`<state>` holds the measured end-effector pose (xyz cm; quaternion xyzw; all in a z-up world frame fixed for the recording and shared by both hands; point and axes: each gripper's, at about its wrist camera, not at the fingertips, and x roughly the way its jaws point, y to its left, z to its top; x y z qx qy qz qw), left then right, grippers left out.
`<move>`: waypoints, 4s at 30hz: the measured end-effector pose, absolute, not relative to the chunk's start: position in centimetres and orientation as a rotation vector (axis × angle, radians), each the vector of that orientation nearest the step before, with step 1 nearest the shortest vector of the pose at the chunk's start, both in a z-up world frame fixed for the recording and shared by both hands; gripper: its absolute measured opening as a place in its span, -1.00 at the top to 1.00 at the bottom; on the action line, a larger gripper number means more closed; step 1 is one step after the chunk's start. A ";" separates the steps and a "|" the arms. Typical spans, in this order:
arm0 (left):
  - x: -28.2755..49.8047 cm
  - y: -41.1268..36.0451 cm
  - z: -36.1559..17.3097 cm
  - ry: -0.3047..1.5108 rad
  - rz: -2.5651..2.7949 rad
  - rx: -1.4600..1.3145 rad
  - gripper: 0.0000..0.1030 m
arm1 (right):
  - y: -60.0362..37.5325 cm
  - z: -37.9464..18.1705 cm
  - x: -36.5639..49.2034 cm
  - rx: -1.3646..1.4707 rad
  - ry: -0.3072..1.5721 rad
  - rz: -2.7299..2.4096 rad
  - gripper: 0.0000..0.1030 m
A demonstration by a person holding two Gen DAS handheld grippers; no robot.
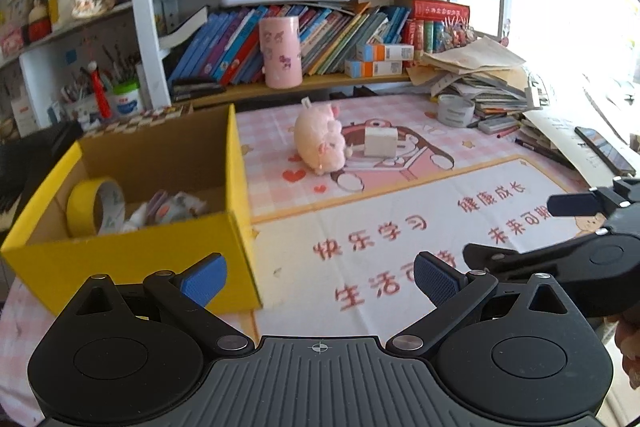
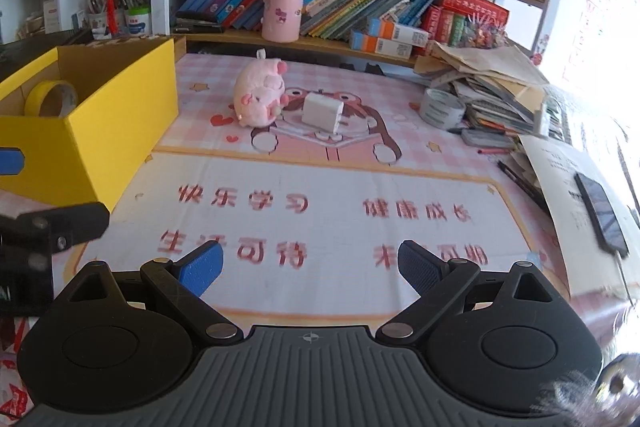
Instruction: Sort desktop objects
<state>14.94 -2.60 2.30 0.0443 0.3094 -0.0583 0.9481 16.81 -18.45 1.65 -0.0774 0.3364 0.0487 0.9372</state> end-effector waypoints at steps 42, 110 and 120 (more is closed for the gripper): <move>27.6 -8.9 3.1 0.691 0.079 0.019 -0.97 | -28.0 -0.2 31.0 -0.031 0.717 0.255 -0.83; 37.8 -6.7 -1.5 0.774 0.092 -0.076 -0.15 | -24.2 -4.2 45.2 -0.104 0.809 0.552 0.53; 31.4 -5.8 1.0 0.730 0.092 -0.163 -0.15 | -24.6 -2.9 41.0 -0.128 0.796 0.531 0.53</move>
